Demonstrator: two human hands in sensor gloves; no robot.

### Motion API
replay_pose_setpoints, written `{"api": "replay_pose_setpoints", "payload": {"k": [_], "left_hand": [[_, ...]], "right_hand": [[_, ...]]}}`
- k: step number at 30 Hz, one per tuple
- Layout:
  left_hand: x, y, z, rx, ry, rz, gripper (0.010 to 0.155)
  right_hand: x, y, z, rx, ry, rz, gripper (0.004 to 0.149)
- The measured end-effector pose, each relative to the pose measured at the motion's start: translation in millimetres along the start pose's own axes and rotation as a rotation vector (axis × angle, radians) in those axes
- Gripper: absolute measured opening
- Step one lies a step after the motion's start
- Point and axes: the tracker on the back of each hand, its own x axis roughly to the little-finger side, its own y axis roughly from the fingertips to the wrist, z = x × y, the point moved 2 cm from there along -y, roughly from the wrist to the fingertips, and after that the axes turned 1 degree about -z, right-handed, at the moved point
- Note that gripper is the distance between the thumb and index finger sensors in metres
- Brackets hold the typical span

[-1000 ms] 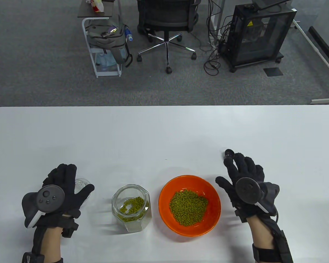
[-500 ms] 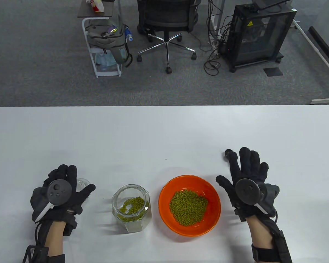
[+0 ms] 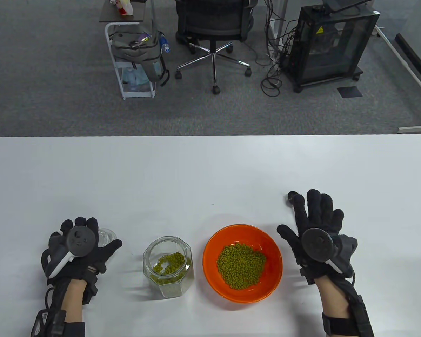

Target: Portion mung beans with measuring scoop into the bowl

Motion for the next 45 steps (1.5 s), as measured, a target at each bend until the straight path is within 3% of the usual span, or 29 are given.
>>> {"api": "replay_pose_setpoints", "payload": {"k": [10,21,27,45], "left_hand": [[9.8,-7.0,-11.5,0.034,-0.019,0.08,0.093],[2.8,-9.9,-9.5,-0.043,-0.092,0.059,0.093],[5.7,-7.9,-6.4,-0.051,-0.035,0.05,0.094],[-20.7,33.6,51.0,-0.282,0.021,-0.094,0.094]], "right_hand": [[1.7,-0.5,1.4,-0.018,0.007,0.011,0.087],[2.2,-0.7,2.6,-0.036,0.012,0.019,0.087],[1.9,-1.3,3.5,-0.044,0.005,0.013,0.087],[2.5,-1.5,3.5,-0.042,0.009,0.013,0.087]]}}
